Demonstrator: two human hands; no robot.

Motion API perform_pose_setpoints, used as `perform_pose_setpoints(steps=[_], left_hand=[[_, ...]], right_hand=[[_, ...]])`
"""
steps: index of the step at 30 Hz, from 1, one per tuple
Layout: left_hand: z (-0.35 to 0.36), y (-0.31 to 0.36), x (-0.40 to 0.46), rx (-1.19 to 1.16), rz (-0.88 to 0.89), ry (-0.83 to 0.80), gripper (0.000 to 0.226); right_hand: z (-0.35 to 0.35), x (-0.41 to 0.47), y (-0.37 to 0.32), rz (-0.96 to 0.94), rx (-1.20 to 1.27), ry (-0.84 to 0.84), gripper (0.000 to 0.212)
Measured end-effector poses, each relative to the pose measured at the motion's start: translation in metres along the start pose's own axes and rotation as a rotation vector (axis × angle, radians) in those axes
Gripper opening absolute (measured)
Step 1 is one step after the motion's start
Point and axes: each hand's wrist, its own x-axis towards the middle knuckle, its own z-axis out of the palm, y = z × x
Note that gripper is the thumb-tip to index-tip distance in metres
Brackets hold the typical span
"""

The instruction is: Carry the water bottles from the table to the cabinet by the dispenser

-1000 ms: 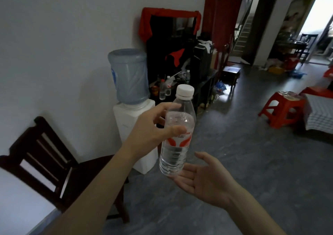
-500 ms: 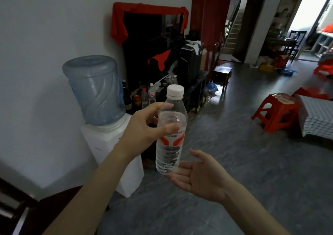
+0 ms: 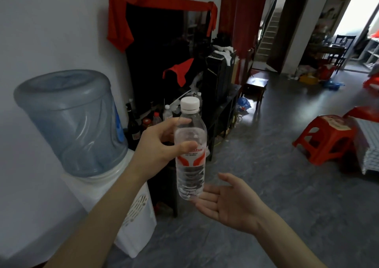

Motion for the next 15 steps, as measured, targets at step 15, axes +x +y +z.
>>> perform_pose_setpoints(steps=[15], left_hand=[[-0.017,-0.086,0.248,0.064,-0.057,-0.043,0.061]], right_hand=[[-0.017,0.177,-0.197,-0.048,0.092,0.079,0.057]])
